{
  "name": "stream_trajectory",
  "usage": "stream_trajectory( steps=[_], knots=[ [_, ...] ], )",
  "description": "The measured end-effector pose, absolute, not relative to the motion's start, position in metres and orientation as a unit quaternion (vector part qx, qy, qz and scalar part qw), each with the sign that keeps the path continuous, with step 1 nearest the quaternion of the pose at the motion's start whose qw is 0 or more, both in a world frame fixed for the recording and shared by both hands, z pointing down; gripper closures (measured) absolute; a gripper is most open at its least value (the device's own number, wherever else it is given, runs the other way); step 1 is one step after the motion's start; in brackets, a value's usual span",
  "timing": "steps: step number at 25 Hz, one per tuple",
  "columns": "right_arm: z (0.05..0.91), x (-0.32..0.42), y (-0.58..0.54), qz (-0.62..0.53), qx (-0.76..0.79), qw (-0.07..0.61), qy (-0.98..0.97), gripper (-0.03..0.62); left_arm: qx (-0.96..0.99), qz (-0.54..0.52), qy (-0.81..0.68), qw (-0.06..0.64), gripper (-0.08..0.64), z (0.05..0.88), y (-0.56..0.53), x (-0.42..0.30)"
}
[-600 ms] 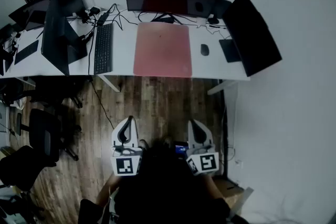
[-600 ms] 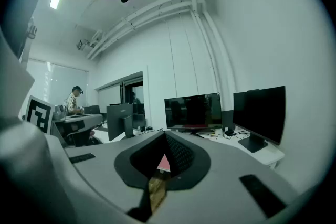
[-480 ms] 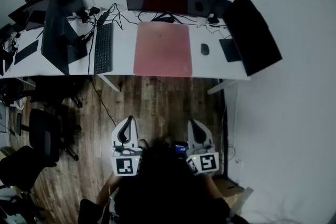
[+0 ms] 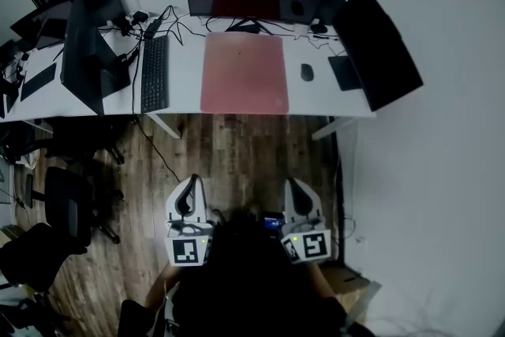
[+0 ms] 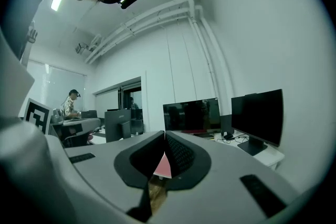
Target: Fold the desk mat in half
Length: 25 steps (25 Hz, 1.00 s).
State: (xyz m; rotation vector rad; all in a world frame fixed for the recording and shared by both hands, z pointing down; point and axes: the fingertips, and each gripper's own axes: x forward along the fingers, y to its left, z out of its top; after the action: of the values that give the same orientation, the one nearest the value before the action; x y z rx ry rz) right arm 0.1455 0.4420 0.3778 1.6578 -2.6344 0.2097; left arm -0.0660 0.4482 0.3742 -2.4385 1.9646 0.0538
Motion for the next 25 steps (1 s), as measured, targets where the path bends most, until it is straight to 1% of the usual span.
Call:
stream_trajectory(
  steps=[3,5,6,7,8,9,10,12,14,19,25],
  knots=[
    [0.372,0.149,0.441,0.035,0.536,0.006,-0.843,0.586,-0.777,0.02,0.629,0.016,0.555,0.371,0.448,-0.069],
    [0.377,0.15,0.438,0.035,0.541,0.016,-0.84,0.581,-0.776,0.022,0.63,0.013,0.555,0.373,0.447,-0.072],
    [0.382,0.149,0.437,0.044,0.541,0.021,-0.839,0.522,-0.778,0.023,0.628,0.007,0.549,0.375,0.446,-0.073],
    [0.387,0.149,0.435,0.049,0.542,0.028,-0.839,0.438,-0.781,0.022,0.624,-0.002,0.525,0.379,0.445,-0.073],
    [0.391,0.15,0.434,0.052,0.542,0.033,-0.838,0.425,-0.785,0.018,0.62,-0.013,0.467,0.383,0.443,-0.072],
    [0.393,0.149,0.434,0.056,0.541,0.036,-0.838,0.425,-0.787,0.014,0.617,-0.023,0.442,0.387,0.442,-0.071],
    [0.394,0.147,0.434,0.063,0.539,0.035,-0.839,0.425,-0.787,0.012,0.616,-0.028,0.44,0.389,0.442,-0.071],
    [0.396,0.142,0.436,0.072,0.534,0.038,-0.841,0.425,-0.788,0.015,0.615,-0.026,0.44,0.389,0.442,-0.073],
    [0.398,0.141,0.435,0.058,0.535,0.045,-0.842,0.425,-0.789,0.016,0.613,-0.019,0.44,0.389,0.442,-0.075],
    [0.394,0.13,0.434,0.049,0.541,0.039,-0.839,0.425,-0.791,0.015,0.611,-0.018,0.44,0.39,0.441,-0.088],
    [0.4,0.11,0.437,0.053,0.546,0.042,-0.835,0.425,-0.798,0.021,0.601,-0.026,0.441,0.396,0.442,-0.107]
  ],
)
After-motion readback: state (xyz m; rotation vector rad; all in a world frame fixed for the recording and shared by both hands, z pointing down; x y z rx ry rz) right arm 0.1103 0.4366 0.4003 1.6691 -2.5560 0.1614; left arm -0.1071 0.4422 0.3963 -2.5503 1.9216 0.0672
